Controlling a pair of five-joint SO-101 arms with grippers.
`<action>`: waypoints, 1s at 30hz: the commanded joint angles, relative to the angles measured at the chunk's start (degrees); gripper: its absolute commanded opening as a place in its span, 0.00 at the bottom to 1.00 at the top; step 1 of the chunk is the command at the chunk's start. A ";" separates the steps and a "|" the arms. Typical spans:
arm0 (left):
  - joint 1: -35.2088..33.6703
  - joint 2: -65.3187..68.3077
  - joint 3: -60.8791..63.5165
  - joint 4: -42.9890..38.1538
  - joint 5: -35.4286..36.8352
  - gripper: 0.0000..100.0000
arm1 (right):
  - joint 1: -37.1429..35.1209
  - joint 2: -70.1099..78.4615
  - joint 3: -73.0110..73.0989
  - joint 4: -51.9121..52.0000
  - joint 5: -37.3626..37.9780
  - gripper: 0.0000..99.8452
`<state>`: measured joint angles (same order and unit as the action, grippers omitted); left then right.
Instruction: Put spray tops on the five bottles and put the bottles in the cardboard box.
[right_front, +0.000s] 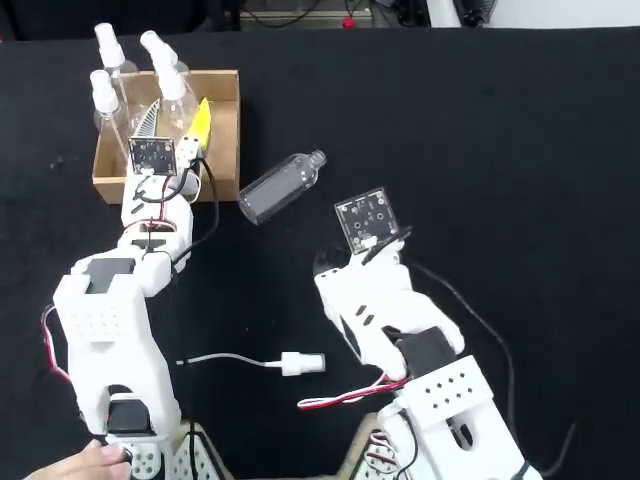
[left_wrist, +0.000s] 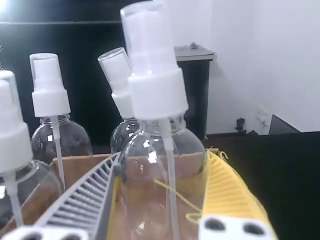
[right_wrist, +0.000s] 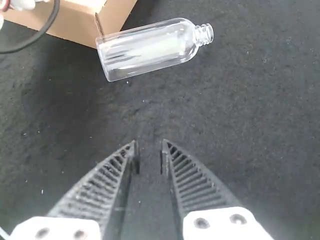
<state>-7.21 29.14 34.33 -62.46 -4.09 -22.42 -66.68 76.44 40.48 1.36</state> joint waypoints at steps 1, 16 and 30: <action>-0.40 -0.44 -2.77 -1.23 0.44 0.16 | -0.35 -0.66 -0.31 -0.97 0.09 0.08; -0.48 2.90 -4.62 -1.23 0.44 0.16 | -0.35 -0.66 -0.31 -0.97 0.09 0.08; -0.40 2.90 -6.55 -1.14 0.44 0.16 | -0.35 -0.66 -0.31 -0.97 0.09 0.08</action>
<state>-7.21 32.66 31.16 -62.46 -4.09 -22.42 -66.68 76.44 40.48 1.36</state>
